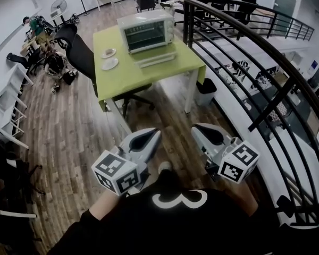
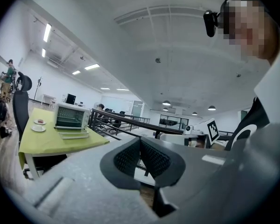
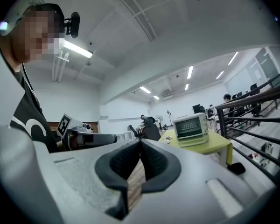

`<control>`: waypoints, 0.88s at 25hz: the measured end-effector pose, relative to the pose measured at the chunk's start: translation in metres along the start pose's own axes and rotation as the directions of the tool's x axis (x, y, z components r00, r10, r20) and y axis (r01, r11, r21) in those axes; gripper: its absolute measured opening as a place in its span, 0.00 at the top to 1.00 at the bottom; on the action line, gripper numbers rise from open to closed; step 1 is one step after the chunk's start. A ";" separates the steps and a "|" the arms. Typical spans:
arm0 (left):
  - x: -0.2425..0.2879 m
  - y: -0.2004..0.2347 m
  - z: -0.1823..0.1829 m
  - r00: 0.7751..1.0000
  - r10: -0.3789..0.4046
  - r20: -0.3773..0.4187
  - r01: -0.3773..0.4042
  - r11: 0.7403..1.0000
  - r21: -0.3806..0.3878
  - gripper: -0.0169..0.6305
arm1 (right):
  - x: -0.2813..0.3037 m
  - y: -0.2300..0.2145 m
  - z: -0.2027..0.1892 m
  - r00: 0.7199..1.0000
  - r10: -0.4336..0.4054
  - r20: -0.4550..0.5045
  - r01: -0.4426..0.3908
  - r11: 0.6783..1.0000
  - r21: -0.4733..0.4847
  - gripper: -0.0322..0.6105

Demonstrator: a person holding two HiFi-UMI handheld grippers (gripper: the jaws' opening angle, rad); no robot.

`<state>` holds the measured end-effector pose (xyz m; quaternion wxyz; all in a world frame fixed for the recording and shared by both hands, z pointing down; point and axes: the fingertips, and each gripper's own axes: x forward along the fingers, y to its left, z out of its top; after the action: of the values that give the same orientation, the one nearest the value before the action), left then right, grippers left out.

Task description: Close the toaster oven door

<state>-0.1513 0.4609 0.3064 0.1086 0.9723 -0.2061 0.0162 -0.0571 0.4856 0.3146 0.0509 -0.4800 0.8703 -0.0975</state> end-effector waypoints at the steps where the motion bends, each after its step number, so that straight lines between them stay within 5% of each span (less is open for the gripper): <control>1: 0.003 0.004 0.001 1.000 0.000 0.000 0.000 1.000 0.002 0.96 | 0.003 -0.004 0.001 1.000 -0.001 0.002 0.001 1.000 0.002 0.95; 10: 0.047 0.051 0.019 1.000 -0.002 0.002 0.003 1.000 -0.008 0.96 | 0.045 -0.055 0.020 1.000 -0.004 -0.007 0.004 1.000 0.009 0.95; 22: 0.165 0.210 0.037 0.999 0.007 -0.036 -0.009 0.998 -0.062 0.96 | 0.180 -0.194 0.028 0.998 -0.014 -0.056 0.018 0.998 0.068 0.95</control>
<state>-0.0859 0.2004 0.3258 0.1424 0.9673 -0.2083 0.0275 0.0121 0.2289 0.3310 0.0426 -0.4822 0.8636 -0.1409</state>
